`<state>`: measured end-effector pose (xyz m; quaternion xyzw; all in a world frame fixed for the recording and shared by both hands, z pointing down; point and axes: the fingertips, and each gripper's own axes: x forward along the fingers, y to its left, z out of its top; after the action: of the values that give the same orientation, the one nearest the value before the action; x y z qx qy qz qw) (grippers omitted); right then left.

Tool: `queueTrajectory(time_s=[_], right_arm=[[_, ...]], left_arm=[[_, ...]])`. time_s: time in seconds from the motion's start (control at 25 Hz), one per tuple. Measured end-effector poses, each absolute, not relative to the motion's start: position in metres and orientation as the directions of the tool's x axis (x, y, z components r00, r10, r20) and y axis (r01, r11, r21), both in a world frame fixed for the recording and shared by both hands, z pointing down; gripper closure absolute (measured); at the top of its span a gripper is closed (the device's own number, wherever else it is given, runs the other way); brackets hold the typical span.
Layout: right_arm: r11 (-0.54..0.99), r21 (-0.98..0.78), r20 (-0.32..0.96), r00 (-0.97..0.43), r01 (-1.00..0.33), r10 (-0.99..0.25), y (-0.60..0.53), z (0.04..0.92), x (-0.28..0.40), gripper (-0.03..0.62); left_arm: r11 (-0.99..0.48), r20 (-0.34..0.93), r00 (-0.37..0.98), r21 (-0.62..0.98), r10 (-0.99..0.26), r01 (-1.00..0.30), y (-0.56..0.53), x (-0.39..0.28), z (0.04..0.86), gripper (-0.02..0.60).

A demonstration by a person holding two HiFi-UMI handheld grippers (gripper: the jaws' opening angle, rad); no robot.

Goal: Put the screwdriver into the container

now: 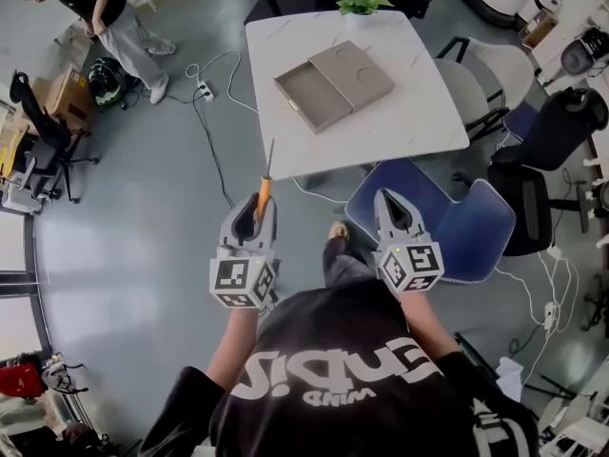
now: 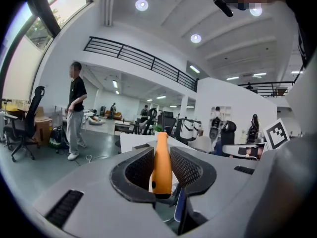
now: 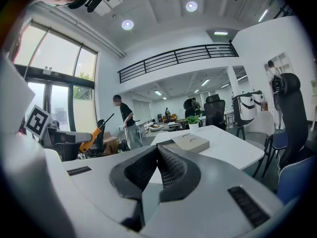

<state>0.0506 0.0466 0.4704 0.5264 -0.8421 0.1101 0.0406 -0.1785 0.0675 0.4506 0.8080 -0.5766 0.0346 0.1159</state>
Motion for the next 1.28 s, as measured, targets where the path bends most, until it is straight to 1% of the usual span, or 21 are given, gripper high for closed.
queueTrajectory(time_s=[0.4,0.8,1.04,1.28], right_arm=[[0.476,-0.154,0.183,-0.498,-0.866,-0.847,-0.061,0.453,0.064,0.582],[0.520,-0.174,0.186,-0.547,-0.836,-0.816,-0.141,0.453,0.086,0.582],[0.518,-0.180,0.195,-0.547,-0.836,-0.814,-0.168,0.454,0.081,0.582],[0.482,-0.184,0.189,-0.512,-0.857,-0.838,-0.186,0.450,0.076,0.582]], left_arm=[[-0.273,0.204,0.297,0.136,-0.933,-0.952,-0.034,-0.159,0.431,0.466],[-0.219,0.220,0.245,0.136,-0.944,-0.966,-0.106,-0.137,0.428,0.466],[-0.237,0.238,0.263,0.133,-0.935,-0.962,-0.135,-0.138,0.428,0.466],[-0.276,0.285,0.297,0.112,-0.911,-0.955,-0.167,-0.143,0.440,0.467]])
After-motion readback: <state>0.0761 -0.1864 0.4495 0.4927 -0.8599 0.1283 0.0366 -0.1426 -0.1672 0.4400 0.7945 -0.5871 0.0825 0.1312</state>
